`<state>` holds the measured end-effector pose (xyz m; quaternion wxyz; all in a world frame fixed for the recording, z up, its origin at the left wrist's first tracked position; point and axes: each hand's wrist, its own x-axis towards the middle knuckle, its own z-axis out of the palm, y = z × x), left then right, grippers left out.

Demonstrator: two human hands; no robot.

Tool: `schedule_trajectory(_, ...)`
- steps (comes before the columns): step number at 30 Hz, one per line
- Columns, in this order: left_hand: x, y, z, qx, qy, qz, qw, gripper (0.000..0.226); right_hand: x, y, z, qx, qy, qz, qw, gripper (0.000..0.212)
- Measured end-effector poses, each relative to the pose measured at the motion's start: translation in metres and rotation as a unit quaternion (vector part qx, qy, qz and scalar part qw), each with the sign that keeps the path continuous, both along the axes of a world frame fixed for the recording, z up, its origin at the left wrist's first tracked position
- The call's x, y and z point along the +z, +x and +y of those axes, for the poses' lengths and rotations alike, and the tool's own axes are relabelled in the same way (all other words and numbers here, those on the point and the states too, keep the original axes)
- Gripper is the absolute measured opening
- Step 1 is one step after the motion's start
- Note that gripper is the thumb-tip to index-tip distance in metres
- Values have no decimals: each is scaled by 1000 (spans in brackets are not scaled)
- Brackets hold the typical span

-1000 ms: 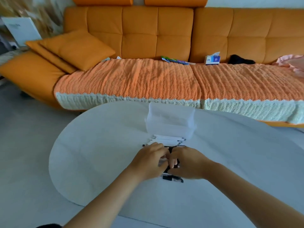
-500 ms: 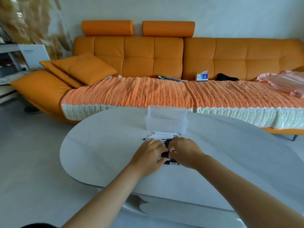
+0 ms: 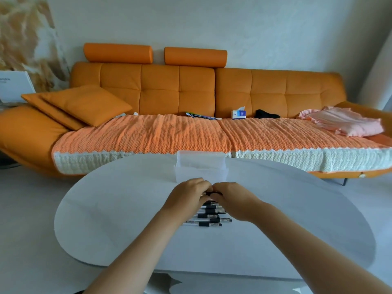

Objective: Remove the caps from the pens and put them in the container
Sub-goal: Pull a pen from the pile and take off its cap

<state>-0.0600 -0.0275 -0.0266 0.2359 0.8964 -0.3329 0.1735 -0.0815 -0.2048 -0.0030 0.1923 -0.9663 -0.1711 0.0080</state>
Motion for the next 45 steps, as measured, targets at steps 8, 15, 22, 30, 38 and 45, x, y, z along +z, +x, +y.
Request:
schedule_trajectory(8,-27,31,-11,-12,13,68,998,8,-20,18,-21,-66,5,12,998,11)
schedule_trajectory(15,-28,50,-21,-26,11,58,998,4,-44,33,-23,-48,-3,43,998,27)
schedule_trajectory(22,-28,52,-14,-15,-29,72,997,7,-46,44,-17,-30,-20,-3,999,26)
schedule_trajectory(30,-26,52,-8,10,-47,80,996,4,-38,49,-20,-4,0,-23,1000,23)
schedule_trajectory(38,-27,62,-16,57,8,62,996,19,-54,53,-62,-112,7,-5,994,26)
schedule_trajectory(45,-30,63,-30,71,34,48,996,17,-71,49,-91,-168,57,30,984,25)
